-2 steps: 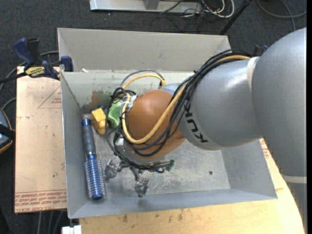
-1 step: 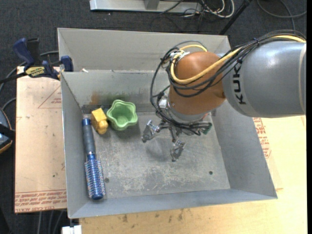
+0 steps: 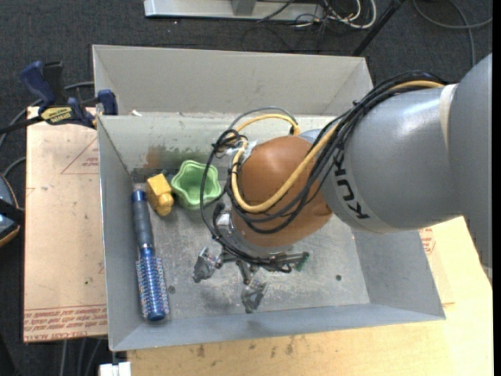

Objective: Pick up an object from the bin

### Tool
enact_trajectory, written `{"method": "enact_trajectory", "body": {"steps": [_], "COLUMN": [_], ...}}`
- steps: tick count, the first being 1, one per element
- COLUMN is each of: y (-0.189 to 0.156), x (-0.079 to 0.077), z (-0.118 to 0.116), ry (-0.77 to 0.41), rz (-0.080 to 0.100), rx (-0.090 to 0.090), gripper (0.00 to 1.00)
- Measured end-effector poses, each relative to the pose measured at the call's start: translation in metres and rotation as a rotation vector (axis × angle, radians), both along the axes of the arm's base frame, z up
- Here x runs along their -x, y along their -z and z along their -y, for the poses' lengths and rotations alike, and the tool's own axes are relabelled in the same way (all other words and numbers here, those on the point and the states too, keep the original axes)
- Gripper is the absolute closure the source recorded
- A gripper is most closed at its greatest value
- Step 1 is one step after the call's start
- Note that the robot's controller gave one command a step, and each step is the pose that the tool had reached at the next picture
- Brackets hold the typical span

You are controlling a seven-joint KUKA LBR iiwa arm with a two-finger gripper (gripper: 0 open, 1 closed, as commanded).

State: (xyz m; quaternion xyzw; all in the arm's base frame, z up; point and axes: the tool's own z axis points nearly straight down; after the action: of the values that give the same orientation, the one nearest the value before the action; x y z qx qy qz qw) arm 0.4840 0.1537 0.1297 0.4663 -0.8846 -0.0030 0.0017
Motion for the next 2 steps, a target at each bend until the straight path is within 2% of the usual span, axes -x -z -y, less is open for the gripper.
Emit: {"method": "enact_trajectory", "body": {"steps": [1, 2], "y": [-0.075, 0.018], "x": [-0.113, -0.153], "z": [0.017, 0.009], "ry": [0.131, 0.199], "rz": [0.018, 0.005], "rx": [0.000, 0.002], "gripper": [0.00, 0.00]}}
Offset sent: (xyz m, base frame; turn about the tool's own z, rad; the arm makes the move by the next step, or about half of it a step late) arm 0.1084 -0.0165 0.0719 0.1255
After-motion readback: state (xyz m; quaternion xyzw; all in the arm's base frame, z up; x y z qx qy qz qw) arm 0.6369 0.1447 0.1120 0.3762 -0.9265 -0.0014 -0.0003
